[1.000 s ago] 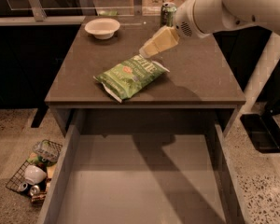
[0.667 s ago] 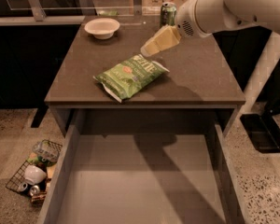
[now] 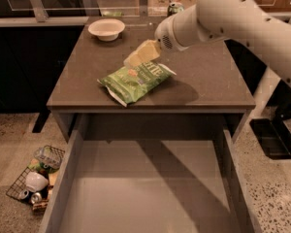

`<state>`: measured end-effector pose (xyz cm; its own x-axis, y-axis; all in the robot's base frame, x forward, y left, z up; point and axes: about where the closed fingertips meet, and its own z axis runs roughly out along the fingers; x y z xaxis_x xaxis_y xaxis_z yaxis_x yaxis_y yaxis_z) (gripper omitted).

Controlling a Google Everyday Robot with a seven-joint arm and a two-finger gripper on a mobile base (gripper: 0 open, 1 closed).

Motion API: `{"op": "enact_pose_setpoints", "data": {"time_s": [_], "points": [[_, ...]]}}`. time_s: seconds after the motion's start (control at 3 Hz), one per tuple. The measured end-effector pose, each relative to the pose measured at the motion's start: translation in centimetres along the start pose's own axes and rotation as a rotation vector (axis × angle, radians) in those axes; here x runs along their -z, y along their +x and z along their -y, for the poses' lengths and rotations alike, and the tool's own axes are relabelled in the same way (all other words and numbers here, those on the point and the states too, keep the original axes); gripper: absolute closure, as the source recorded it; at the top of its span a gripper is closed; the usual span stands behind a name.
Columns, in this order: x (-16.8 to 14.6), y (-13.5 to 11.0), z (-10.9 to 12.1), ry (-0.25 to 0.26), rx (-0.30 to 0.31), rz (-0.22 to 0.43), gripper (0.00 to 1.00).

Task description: Place green jalapeno chip bag into paper bowl

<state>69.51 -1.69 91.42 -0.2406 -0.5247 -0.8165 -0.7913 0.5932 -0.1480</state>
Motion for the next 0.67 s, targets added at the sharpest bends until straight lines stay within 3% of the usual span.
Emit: {"op": "enact_pose_setpoints", "data": {"time_s": [0.67], "points": [[-2.1,1.6,-3.1,0.001,-0.071,-0.088,0.00]]}}
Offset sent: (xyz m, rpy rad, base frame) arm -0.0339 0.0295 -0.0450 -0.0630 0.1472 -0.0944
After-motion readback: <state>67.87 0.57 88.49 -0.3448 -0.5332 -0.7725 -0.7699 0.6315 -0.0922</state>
